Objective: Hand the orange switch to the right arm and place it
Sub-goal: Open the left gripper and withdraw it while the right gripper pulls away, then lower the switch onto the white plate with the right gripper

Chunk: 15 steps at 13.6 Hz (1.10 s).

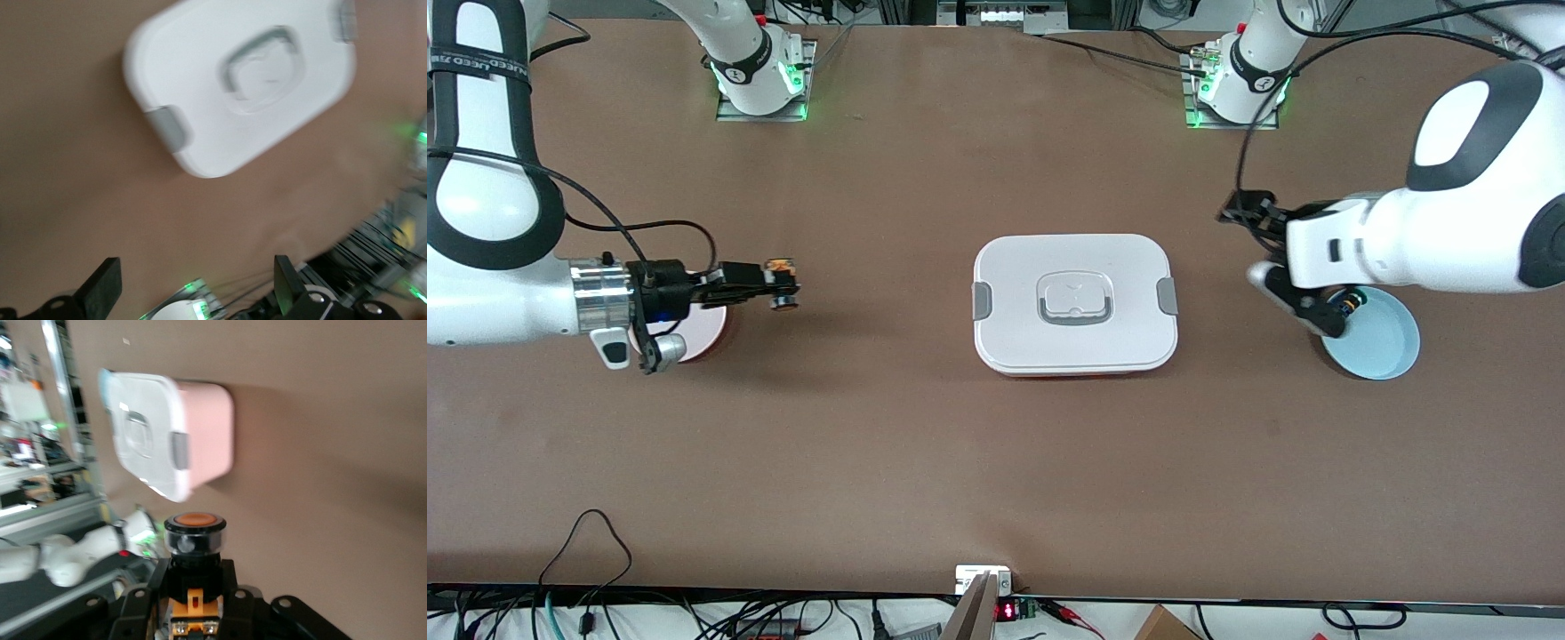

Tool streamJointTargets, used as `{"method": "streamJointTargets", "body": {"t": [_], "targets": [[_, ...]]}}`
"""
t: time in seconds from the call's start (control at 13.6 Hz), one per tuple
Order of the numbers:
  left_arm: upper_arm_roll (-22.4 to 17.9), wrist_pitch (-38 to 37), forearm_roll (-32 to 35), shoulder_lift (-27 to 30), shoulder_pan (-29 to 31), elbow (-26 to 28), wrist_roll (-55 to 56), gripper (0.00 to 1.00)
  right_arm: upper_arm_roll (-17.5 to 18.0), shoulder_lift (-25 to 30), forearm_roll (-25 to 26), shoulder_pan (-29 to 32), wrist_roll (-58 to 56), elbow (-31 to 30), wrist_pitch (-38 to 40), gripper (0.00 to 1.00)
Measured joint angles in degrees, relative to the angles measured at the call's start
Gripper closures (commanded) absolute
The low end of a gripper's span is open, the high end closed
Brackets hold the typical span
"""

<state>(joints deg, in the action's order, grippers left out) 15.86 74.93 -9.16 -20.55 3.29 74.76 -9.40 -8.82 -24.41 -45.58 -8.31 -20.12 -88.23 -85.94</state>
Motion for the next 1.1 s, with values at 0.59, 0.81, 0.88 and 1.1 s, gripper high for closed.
{"method": "streamJointTargets", "body": {"t": [0.59, 0.81, 0.88, 1.1], "targets": [[-11.42, 19.33, 13.95, 21.97, -2.55, 24.5, 15.88, 0.0, -0.16, 0.07, 37.42, 3.14, -9.05, -3.61, -13.91, 1.0], [-13.18, 20.35, 8.13, 22.62, -2.35, 24.84, 15.67, 0.0, -0.2, 0.12, 41.09, 3.93, -9.27, -12.1, -26.9, 1.0], [-13.64, 20.86, 8.0, 22.6, -2.35, 24.67, 14.4, 0.0, -0.22, 0.07, 41.36, 4.2, -9.27, -15.92, -32.36, 1.0], [-13.75, 21.17, 8.85, 22.59, -2.47, 23.79, 11.2, 0.0, -0.28, -0.13, 41.43, 5.12, -9.29, -27.34, -47.14, 1.0]]}}
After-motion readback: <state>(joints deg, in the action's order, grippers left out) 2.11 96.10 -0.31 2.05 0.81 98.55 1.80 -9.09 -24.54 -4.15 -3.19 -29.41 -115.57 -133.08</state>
